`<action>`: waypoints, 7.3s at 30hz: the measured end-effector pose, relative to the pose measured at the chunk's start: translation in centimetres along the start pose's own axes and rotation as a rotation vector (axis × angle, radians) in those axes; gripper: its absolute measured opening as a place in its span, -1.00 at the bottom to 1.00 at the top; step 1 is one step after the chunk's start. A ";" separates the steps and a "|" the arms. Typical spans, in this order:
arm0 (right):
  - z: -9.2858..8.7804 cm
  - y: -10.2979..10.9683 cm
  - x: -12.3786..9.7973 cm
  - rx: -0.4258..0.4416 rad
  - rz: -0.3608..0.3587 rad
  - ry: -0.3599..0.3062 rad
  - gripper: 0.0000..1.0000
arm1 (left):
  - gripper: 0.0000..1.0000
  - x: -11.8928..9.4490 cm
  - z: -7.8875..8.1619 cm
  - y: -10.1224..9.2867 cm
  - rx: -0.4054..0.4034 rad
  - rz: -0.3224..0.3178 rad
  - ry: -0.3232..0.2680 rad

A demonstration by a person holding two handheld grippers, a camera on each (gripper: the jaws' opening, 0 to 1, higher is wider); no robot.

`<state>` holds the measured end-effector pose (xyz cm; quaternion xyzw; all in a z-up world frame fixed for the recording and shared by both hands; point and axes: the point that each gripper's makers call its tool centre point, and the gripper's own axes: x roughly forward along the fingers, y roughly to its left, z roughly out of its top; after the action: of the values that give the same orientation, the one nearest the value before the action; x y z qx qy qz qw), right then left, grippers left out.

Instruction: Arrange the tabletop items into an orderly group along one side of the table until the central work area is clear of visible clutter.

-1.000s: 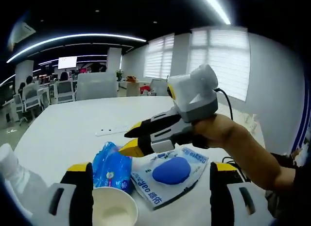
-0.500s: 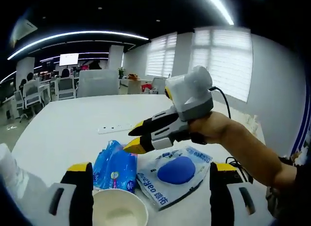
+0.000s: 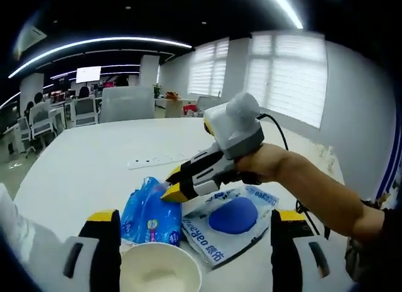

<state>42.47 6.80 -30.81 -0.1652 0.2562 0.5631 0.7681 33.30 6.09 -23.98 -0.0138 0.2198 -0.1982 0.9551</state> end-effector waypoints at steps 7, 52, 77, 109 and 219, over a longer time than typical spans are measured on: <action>0.3 -0.3 -0.5 0.071 0.028 -0.057 -1.00 | 0.97 0.3 0.4 0.9 -0.002 -0.006 0.000; 4.8 -0.7 -5.4 0.082 -0.034 -0.207 -1.00 | 0.85 0.5 0.4 0.4 -0.059 -0.011 -0.042; 8.5 0.2 -9.7 0.000 -0.112 -0.274 -1.00 | 0.79 -0.1 -0.7 -1.8 -0.092 -0.028 -0.066; 11.4 2.2 -13.7 -0.044 -0.117 -0.388 -1.00 | 0.47 -0.5 1.1 0.2 -0.144 -0.007 -0.141; -8.0 -0.6 -26.4 0.050 -0.507 -0.316 -1.00 | -1.00 5.3 3.3 -12.5 0.208 -0.173 -0.206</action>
<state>35.22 -18.29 -22.03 -0.1151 0.0979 0.3655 0.9185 34.43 -7.65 -21.75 0.0460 0.0971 -0.2987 0.9483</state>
